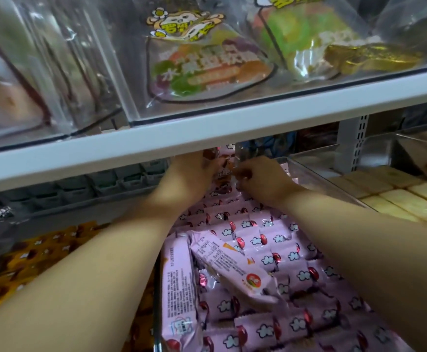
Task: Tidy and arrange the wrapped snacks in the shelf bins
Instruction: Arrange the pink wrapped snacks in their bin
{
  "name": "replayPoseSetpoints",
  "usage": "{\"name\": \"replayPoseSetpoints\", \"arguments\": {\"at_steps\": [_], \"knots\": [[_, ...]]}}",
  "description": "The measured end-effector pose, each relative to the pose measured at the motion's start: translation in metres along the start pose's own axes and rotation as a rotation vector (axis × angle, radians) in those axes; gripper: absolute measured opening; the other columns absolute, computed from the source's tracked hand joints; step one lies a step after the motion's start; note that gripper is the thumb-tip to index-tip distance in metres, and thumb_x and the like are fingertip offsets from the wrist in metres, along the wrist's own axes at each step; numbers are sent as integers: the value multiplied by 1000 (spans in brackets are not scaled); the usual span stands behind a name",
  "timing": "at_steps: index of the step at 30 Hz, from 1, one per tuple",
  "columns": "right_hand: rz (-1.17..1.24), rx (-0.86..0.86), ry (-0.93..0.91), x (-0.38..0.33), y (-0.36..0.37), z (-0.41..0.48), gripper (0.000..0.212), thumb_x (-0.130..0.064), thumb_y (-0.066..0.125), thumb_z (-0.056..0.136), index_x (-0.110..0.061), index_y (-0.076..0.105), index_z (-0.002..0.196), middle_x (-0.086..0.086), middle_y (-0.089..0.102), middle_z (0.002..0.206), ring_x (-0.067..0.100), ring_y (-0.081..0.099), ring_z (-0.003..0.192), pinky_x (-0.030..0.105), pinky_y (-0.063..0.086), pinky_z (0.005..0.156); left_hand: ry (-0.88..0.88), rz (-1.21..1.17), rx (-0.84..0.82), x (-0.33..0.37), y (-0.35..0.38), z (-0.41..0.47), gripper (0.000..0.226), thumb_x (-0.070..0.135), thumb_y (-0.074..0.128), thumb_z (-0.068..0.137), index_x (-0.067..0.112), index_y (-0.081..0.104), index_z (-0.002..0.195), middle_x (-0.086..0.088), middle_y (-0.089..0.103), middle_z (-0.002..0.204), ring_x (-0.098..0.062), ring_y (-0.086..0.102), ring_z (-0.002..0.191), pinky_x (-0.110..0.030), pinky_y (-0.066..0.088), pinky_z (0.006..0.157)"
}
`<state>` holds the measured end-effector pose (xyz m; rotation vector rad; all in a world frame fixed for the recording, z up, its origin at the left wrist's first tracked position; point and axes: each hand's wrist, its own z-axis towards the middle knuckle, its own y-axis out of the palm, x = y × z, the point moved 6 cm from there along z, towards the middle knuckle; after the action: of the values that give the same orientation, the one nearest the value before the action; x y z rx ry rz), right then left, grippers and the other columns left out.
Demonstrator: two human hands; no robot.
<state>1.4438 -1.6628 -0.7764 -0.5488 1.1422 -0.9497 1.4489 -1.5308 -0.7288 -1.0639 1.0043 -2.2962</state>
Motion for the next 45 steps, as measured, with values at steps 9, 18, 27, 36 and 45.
{"name": "replayPoseSetpoints", "arguments": {"at_steps": [9, 18, 27, 36, 45], "knots": [[-133, 0, 43, 7, 0, 7, 34, -9, 56, 87, -20, 49, 55, 6, 62, 73, 25, 64, 77, 36, 53, 79, 21, -31, 41, 2, 0, -7, 30, 26, 50, 97, 11, 49, 124, -7, 63, 109, -14, 59, 82, -22, 39, 72], [-50, 44, 85, 12, -3, 6, 21, -9, 52, 86, -6, 69, 73, 11, 68, 77, 25, 65, 78, 33, 53, 76, -11, 59, -53, -4, 10, -2, 32, 24, 51, 97, 6, 51, 123, -7, 61, 115, -15, 56, 95, -18, 36, 76], [-52, -27, 62, 3, -11, -1, 20, -9, 54, 90, -7, 73, 98, 10, 70, 103, 23, 64, 100, 31, 49, 92, -26, 354, -213, -21, 30, 9, 26, 26, 66, 87, 5, 64, 103, -11, 65, 105, -16, 51, 81, -24, 38, 71], [-217, -114, 85, 18, -30, -16, 46, 2, 46, 88, -20, 58, 126, 10, 57, 129, 29, 56, 115, 40, 48, 95, 66, 275, -308, 1, 23, -14, 29, 14, 39, 100, 17, 63, 117, -7, 67, 111, -23, 64, 95, -34, 48, 83], [-398, -222, 22, 16, -30, -23, 32, 8, 44, 84, -12, 60, 104, 10, 63, 108, 28, 59, 99, 31, 51, 79, -21, 410, -571, -12, 44, -19, 42, 30, 28, 103, 33, 34, 145, 5, 34, 151, -16, 36, 135, -20, 28, 105]]}}
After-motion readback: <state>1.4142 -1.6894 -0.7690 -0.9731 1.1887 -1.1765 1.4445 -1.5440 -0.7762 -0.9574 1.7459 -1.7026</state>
